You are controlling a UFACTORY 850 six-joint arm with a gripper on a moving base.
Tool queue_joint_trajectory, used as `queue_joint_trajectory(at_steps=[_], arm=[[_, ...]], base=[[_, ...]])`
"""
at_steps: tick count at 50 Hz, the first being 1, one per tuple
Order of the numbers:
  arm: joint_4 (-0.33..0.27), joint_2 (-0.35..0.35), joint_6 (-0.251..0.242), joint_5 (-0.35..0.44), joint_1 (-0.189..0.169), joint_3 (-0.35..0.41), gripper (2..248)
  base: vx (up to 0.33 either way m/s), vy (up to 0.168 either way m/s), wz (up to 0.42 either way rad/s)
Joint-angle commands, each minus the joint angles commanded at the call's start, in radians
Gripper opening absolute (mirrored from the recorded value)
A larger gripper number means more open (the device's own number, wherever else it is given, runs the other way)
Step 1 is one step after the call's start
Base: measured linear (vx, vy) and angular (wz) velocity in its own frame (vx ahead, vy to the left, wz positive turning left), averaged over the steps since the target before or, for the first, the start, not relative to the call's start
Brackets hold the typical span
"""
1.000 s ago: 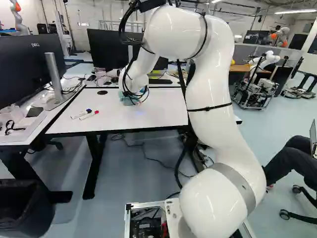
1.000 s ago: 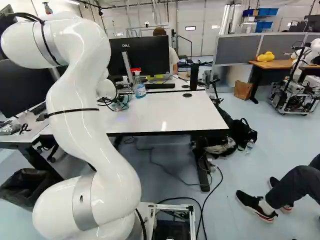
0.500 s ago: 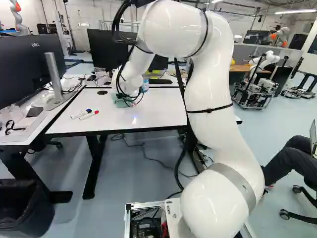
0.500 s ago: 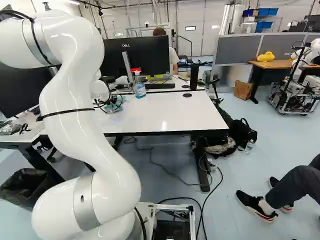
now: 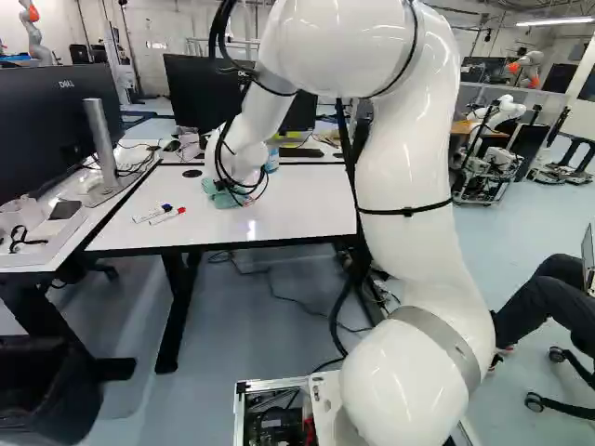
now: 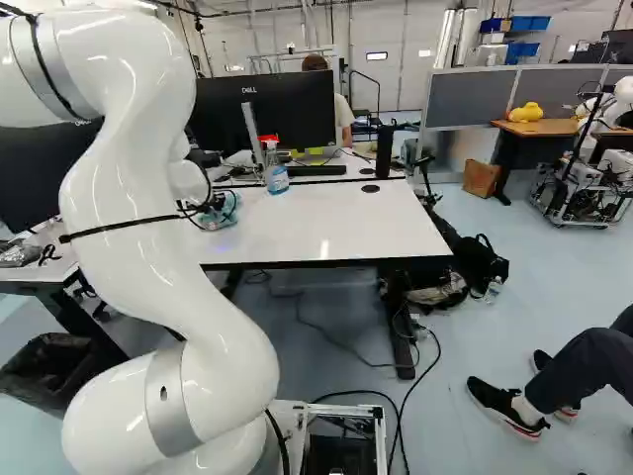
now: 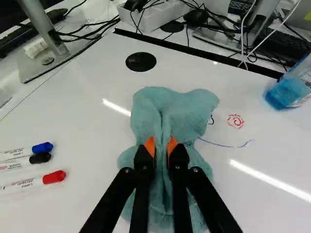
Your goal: Clean the table with the green towel
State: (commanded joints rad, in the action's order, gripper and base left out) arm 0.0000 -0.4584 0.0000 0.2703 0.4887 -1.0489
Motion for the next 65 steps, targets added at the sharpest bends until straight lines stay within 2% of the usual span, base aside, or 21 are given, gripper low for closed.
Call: queue_joint_trajectory(at_steps=[14, 33, 65], arm=[[0.000, 0.053, 0.000, 0.000, -0.015, 0.068, 48], [0.000, 0.078, 0.000, 0.000, -0.014, 0.078, 48], [0.000, 0.263, 0.000, 0.000, 0.014, 0.237, 48]], base=[[0.000, 0.000, 0.000], [0.000, 0.000, 0.000], [0.000, 0.000, 0.000]])
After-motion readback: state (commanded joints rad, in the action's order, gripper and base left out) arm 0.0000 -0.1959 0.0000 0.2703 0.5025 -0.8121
